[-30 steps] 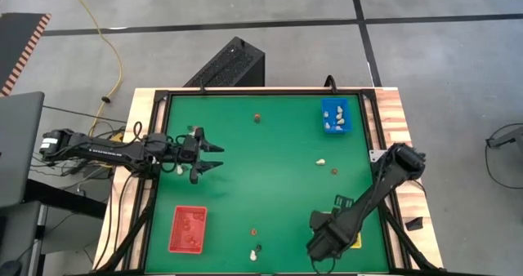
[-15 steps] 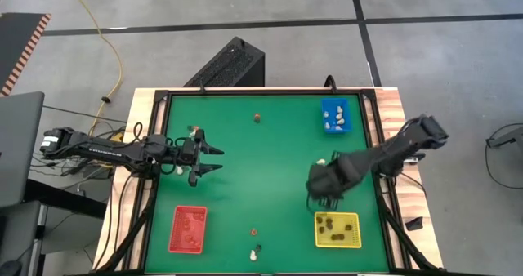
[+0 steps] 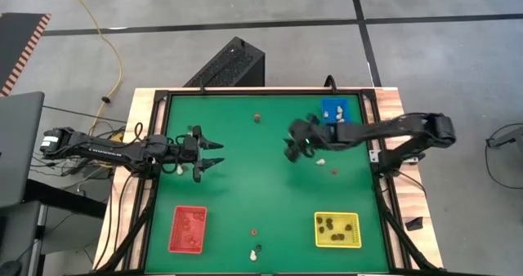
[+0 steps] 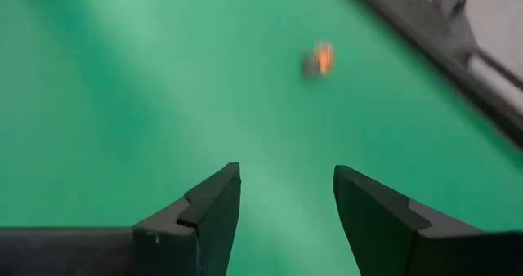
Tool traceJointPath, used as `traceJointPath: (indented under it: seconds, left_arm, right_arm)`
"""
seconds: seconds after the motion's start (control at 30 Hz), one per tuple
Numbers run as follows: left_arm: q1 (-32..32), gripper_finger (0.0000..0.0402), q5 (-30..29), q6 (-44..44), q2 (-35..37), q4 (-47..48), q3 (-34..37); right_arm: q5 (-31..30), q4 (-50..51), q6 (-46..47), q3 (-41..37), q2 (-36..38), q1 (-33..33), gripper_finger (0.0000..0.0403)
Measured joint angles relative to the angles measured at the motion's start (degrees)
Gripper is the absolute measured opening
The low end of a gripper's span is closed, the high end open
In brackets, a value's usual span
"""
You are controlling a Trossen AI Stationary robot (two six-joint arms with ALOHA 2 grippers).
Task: Sort Halloween decoration
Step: Put the white skull toy into the blue bin
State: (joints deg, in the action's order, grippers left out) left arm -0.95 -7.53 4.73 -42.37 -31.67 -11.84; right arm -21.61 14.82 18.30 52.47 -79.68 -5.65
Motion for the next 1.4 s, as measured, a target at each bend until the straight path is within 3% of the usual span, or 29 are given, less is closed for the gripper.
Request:
traceJointPath:
  seconds: [0.13, 0.3, 0.67, 0.77, 0.9, 1.1, 1.4]
  left_arm:
    - [0.04, 0.021, -2.72, -3.1, 0.0, -0.8, 0.0]
    - [1.34, 0.021, -4.51, -8.37, 0.0, -3.1, 0.0]
    - [3.61, 0.021, -4.33, -9.68, 0.0, -3.64, 0.0]
    - [3.61, 0.021, -4.03, -9.67, 0.0, -3.29, 0.0]
    - [3.62, 0.021, -3.74, -9.68, 0.0, -2.49, 0.0]
    - [3.61, 0.021, -3.65, -9.68, -0.02, -2.35, 0.0]
    - [3.61, 0.021, -3.65, -9.62, -0.01, -2.41, 0.0]
  right_arm:
    - [2.78, -16.31, 0.11, 0.99, -8.43, -6.88, 0.0228]
    - [4.43, -27.84, 4.18, 4.11, -21.1, -11.99, 0.0228]
    - [3.29, -25.87, 6.7, 19.5, -39.78, -12.45, 0.0228]
    - [-3.82, -20.99, 5.64, 22.62, -41.48, -11.42, 0.0228]
    - [-5.79, -17.24, 4.67, 26.49, -42.47, -10.71, 0.0228]
    - [-4.8, -11.62, 5.67, 28.33, -42.53, -11.67, 0.0214]
    - [2.62, -5.37, 1.07, 28.28, -40.63, -12.92, 0.0149]
